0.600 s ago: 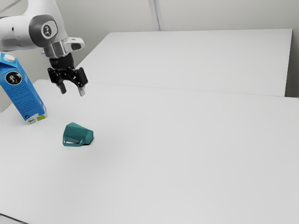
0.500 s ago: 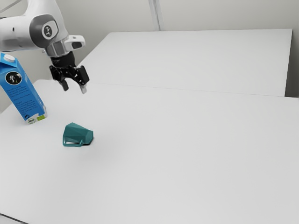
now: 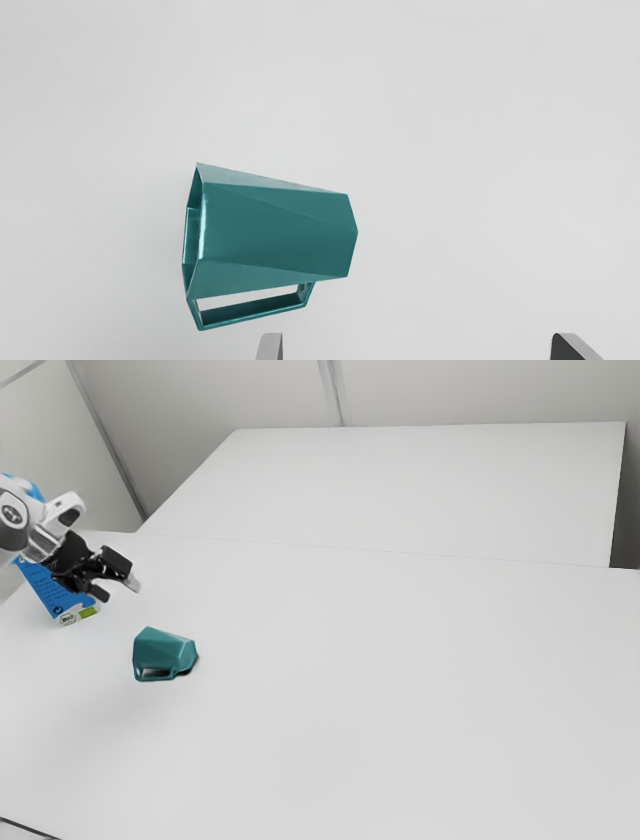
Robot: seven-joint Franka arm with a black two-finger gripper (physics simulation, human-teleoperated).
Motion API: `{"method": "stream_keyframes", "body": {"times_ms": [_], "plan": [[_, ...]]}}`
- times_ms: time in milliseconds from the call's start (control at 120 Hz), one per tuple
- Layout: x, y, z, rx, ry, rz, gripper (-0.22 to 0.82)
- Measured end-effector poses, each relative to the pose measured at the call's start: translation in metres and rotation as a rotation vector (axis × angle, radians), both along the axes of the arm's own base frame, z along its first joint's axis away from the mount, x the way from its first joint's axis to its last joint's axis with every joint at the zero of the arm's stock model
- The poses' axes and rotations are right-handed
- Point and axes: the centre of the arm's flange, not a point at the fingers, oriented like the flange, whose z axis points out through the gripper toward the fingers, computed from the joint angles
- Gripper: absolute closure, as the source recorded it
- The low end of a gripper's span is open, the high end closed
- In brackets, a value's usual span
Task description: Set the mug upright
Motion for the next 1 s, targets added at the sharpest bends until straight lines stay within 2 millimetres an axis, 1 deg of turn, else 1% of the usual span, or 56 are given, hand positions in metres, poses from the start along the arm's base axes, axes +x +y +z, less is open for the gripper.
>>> {"method": "stream_keyframes", "body": {"times_ms": [67, 133, 208, 258, 383, 442, 575, 700, 867, 1000], "plan": [[-0.014, 0.02, -0.016, -0.068, -0.055, 0.025, 0.02], [-0.027, 0.037, -0.031, -0.099, -0.094, 0.024, 0.02], [-0.033, 0.052, -0.054, -0.111, -0.113, -0.001, 0.02], [-0.034, 0.058, -0.069, -0.113, -0.126, -0.026, 0.02], [-0.033, 0.063, -0.097, -0.098, -0.154, -0.121, 0.02], [-0.033, 0.063, -0.105, -0.086, -0.168, -0.169, 0.02], [-0.032, 0.061, -0.117, -0.055, -0.203, -0.274, 0.03], [-0.033, 0.067, -0.143, -0.057, -0.227, -0.32, 0.03], [-0.044, 0.085, -0.158, -0.034, -0.281, -0.352, 0.03], [-0.039, 0.086, -0.172, -0.03, -0.323, -0.402, 0.03]]}}
